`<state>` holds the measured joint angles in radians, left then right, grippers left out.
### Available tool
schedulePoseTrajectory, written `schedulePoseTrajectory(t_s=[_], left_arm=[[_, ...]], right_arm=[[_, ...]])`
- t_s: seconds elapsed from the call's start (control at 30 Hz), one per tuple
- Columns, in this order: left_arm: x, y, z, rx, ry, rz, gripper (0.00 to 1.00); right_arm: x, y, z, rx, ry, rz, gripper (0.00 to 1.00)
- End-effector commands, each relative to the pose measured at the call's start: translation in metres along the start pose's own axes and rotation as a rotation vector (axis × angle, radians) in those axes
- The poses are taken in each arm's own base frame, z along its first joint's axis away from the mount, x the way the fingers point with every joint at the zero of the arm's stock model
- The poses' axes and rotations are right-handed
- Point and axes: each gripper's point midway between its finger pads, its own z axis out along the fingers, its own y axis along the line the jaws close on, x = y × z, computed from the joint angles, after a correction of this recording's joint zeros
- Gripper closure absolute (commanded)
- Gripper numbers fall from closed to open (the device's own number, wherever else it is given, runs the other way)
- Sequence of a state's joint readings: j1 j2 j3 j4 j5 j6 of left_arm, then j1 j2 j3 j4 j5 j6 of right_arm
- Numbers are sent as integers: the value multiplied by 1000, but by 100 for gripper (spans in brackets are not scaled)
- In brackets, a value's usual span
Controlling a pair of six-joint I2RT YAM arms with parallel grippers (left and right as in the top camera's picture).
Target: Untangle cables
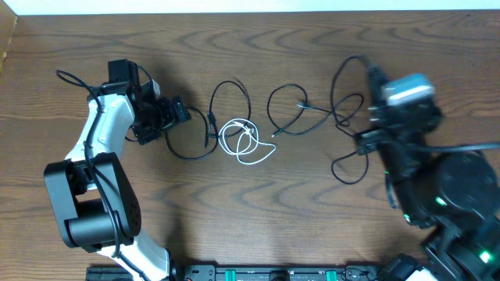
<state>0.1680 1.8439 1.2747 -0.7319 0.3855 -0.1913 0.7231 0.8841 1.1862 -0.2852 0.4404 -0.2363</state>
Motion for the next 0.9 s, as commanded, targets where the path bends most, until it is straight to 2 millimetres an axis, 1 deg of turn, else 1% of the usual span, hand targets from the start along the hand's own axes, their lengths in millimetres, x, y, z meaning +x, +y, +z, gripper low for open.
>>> schedulePoseTrajectory(t_s=[0.0, 0.03, 0.1, 0.2, 0.27, 0.43, 0.5, 0.6, 0.7, 0.8, 0.87], left_arm=[[2, 2, -1, -12, -3, -13, 2], [2, 2, -1, -12, -3, -13, 2], [2, 2, -1, -12, -3, -13, 2], [2, 2, -1, -13, -2, -13, 2], [2, 2, -1, -13, -1, -13, 2], [3, 2, 0, -14, 1, -14, 2], [3, 2, 0, -13, 1, -14, 2], [3, 2, 0, -13, 1, -14, 2], [3, 2, 0, -13, 1, -14, 2], [3, 2, 0, -13, 1, -14, 2], [3, 2, 0, -13, 1, -17, 2]], right_arm=[[17, 6, 19, 25, 67, -81, 99], [24, -3, 24, 93, 98, -85, 99], [35, -9, 32, 160, 142, -101, 99], [52, -1, 46, 160, 198, -134, 99], [64, -1, 55, 189, 239, -157, 99], [97, -26, 68, 382, 360, -211, 99], [112, -32, 73, 412, 401, -210, 99], [136, -38, 78, 441, 468, -168, 99], [166, -38, 81, 417, 549, -104, 99], [196, -29, 86, 344, 628, 14, 98], [215, -18, 88, 286, 682, 135, 92]])
